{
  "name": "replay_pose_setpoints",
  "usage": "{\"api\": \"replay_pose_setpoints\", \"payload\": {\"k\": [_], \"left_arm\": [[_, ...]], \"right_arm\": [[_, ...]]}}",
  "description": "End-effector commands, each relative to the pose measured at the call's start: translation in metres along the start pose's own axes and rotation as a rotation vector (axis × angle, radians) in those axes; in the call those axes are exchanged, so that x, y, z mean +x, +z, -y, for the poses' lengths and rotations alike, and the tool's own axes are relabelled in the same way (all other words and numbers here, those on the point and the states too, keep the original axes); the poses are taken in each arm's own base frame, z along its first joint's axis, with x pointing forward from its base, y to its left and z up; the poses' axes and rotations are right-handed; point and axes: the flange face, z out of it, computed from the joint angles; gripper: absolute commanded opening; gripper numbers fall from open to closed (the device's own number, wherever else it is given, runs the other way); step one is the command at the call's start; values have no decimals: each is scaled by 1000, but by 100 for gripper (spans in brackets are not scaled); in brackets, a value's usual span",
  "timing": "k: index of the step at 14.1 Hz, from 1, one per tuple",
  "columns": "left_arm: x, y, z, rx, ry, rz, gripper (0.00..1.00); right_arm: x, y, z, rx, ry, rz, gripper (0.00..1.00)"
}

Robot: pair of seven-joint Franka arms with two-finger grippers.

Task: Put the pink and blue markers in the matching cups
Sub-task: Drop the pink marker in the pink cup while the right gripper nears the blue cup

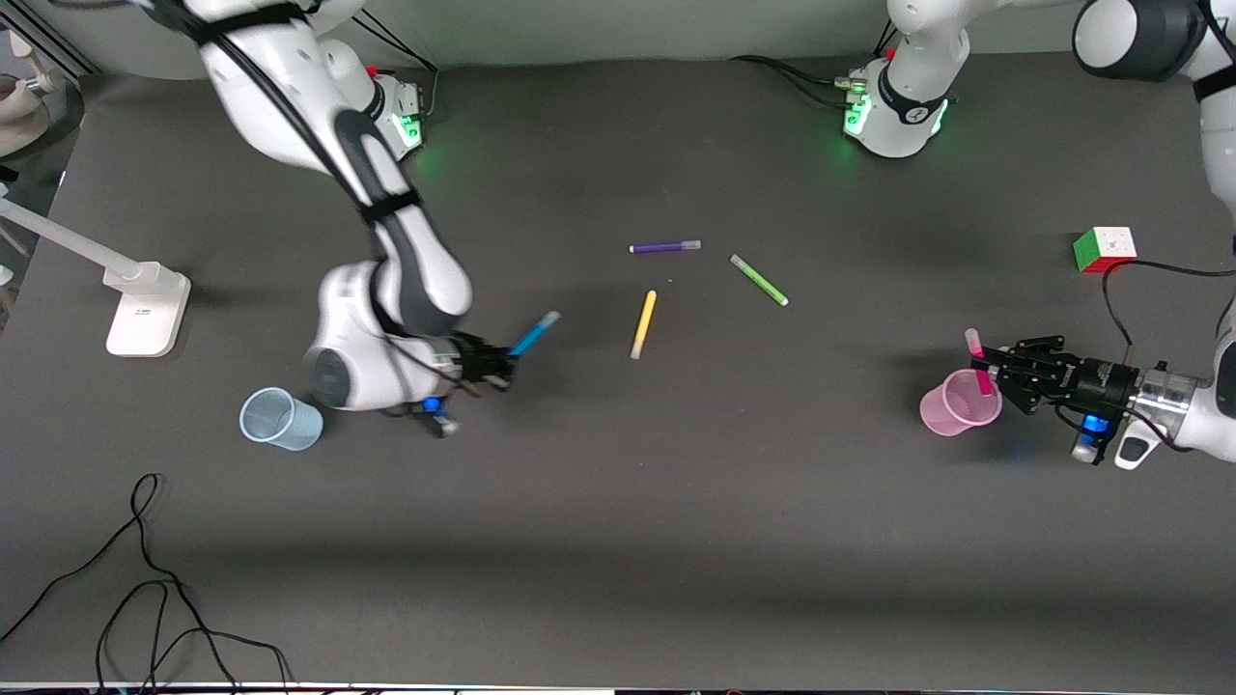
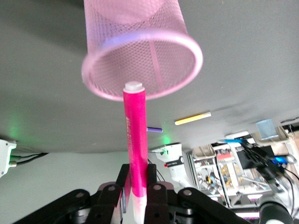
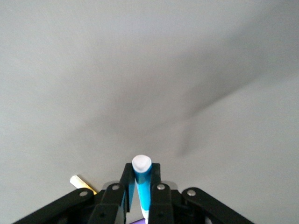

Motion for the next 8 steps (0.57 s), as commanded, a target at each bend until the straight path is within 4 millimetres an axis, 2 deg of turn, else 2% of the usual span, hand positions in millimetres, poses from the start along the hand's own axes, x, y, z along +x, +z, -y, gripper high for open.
{"api": "replay_pose_setpoints", "payload": {"k": [1,2,4,7,8], "left_arm": [[11,3,0,-29,44,34,0],[16,5,0,-34,45,36,0],[25,0,-6,-37,60,21,0],[32,-1,-7,-39,95,17,0],[33,-1,-6,-42,110,18,10]], "right_arm": [[-10,-78,-29,-44,-78,-163,0],[-9,-104,-39,-75,-120,-240,0],[-2,-143,-64,-93,-182,-321,0],[22,-193,-106,-175,-360,-432,0],[27,-205,-121,-204,-418,-471,0]]}}
